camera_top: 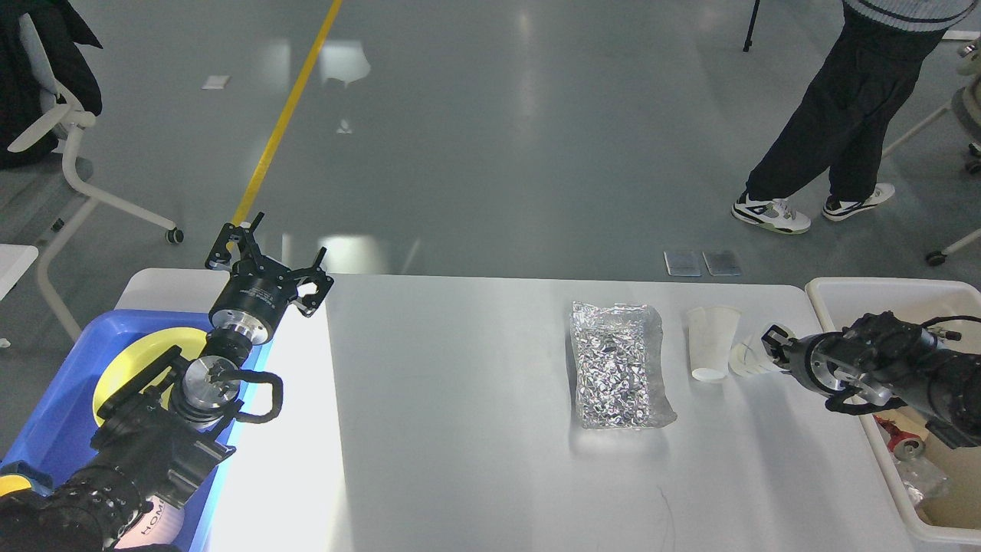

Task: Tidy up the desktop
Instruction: 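Grasp the white paper cup with the right gripper, then lift the white cup over the bin and release it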

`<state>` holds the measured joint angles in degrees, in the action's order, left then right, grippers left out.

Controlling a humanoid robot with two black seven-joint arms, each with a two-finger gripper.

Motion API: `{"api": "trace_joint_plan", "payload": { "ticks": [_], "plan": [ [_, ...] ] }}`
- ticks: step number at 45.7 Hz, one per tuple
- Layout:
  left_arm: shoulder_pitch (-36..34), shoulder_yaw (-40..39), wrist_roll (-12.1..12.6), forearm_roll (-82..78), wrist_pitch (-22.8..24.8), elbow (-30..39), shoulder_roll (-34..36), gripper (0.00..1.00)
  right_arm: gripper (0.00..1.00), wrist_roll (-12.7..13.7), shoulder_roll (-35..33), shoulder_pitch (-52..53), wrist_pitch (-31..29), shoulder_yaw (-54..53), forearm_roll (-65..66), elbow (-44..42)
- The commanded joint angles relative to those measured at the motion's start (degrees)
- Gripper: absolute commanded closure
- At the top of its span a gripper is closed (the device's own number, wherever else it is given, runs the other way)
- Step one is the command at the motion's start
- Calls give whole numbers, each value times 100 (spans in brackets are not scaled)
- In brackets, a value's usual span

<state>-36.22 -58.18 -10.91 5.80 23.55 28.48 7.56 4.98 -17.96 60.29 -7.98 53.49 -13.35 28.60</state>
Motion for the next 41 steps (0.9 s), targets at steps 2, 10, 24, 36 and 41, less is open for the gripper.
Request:
{"api": "trace_joint_plan", "payload": {
  "ticks": [2,10,24,36,41],
  "plan": [
    [1,0,1,0,0,0,0,2,100,-5,3,9,-1,4,-1,14],
    [1,0,1,0,0,0,0,2,100,-5,-33,35,-10,12,17,23],
    [1,0,1,0,0,0,0,2,100,-49,-884,1351,-1361,276,578,207],
    [1,0,1,0,18,0,0,2,100,-49,-1245,4146,-3674,294,1642,1463],
    [1,-9,1,0,9,0,0,2,100,-23,-1254,5122,-3869,303,2126,2534]
  ]
}}
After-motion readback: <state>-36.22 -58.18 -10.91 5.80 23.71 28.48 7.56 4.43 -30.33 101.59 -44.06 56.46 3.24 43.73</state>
